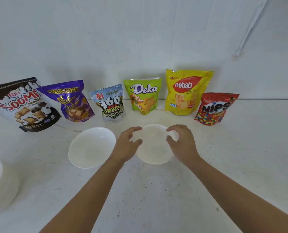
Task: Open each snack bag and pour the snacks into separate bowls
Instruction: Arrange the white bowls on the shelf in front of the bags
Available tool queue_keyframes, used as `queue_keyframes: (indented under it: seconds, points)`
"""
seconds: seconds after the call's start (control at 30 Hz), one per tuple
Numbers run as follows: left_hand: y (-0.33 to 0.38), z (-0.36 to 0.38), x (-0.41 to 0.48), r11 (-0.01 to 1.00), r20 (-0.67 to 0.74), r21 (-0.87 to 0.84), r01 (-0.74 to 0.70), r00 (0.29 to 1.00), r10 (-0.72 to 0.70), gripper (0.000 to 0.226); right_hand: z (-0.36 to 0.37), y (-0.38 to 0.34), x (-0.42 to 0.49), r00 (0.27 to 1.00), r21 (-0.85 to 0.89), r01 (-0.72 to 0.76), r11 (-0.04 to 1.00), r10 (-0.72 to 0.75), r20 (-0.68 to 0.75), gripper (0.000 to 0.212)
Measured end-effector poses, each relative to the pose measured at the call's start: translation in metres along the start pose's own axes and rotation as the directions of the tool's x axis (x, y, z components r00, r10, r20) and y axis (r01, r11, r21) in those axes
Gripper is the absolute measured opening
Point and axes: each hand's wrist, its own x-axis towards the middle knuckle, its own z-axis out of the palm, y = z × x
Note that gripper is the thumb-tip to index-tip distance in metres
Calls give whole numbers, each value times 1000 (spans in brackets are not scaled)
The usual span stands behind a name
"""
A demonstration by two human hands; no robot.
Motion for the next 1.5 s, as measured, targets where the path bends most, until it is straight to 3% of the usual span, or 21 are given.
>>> queue_keyframes:
  seconds: [0.23, 0.43, 0.63, 0.8, 0.93, 1.03, 1.13, 1.23, 1.33, 1.5]
  points:
    - [67, -71, -26, 980, -173, -51, -193, 968, 181, 14, 1, -107, 16, 972, 246, 234, 941, -236, -23, 6]
    - [72, -175, -75, 965, -386, 36, -261, 887, 255, 16, 46, -207, 1, 905, 365, 355, 861, -414, 95, 5]
    - [19, -278, -130, 984, -570, 85, -157, 803, 177, 13, 136, -275, -42, 811, 416, 390, 821, -520, 267, 6]
    - [-44, -337, -177, 985, -669, 172, 18, 736, 103, 16, 217, -304, -78, 735, 345, 409, 845, -529, 423, 8]
    - [-94, -369, -198, 957, -692, 236, 167, 720, 45, 16, 265, -316, -100, 720, 305, 381, 873, -487, 494, 13]
    - [-126, -380, -203, 957, -658, 176, 231, 751, -60, 18, 291, -315, -109, 721, 249, 336, 908, -419, 552, 16]
    - [-148, -381, -202, 968, -603, 88, 236, 786, -137, 20, 307, -309, -114, 722, 201, 250, 947, -320, 614, 21]
    - [-163, -378, -199, 969, -554, 34, 245, 811, -186, 29, 312, -301, -117, 682, 149, 184, 972, -235, 693, 40]
    - [-172, -381, -197, 969, -520, -6, 247, 827, -214, 46, 312, -297, -117, 658, 142, 186, 972, -231, 716, 52]
    - [-158, -395, -194, 962, -489, -51, 269, 833, -259, 56, 304, -304, -113, 689, 167, 210, 963, -267, 674, 51]
